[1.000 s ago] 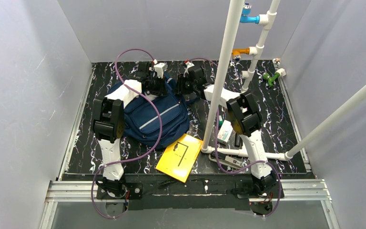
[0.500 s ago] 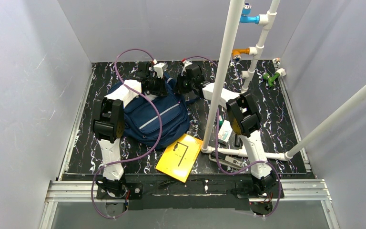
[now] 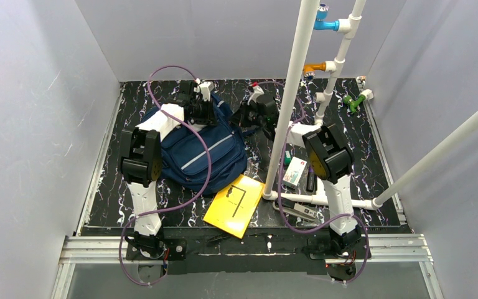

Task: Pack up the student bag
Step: Unzip the student bag at the center of the board.

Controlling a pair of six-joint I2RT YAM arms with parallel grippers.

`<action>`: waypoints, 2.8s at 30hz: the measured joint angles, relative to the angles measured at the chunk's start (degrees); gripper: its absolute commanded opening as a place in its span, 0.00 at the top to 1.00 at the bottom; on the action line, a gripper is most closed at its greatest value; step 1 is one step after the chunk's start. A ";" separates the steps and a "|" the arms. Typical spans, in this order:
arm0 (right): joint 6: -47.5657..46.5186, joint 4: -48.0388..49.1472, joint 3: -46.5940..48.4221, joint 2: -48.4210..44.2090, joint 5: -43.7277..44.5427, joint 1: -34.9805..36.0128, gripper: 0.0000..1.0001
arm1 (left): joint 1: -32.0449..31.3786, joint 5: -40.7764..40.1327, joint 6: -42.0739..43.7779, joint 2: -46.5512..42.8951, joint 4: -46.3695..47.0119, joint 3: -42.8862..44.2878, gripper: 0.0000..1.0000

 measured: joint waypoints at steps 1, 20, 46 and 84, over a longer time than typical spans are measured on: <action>1.51 3.41 -2.23 -0.20 -0.79 -0.37 0.99 | 0.04 0.04 -0.37 -0.02 -0.15 0.00 1.00; 20.98 27.23 -26.03 -7.28 -12.07 -4.87 0.99 | 3.54 5.05 -8.33 -2.10 4.52 -4.76 1.00; -12.37 -4.55 -8.13 -8.70 -18.45 -7.17 0.46 | 7.15 3.06 -2.95 -10.32 -1.25 -6.56 0.42; -70.40 -40.81 1.57 -9.29 -22.03 -3.63 0.33 | -21.55 -14.34 9.09 -32.63 -20.94 -18.05 0.19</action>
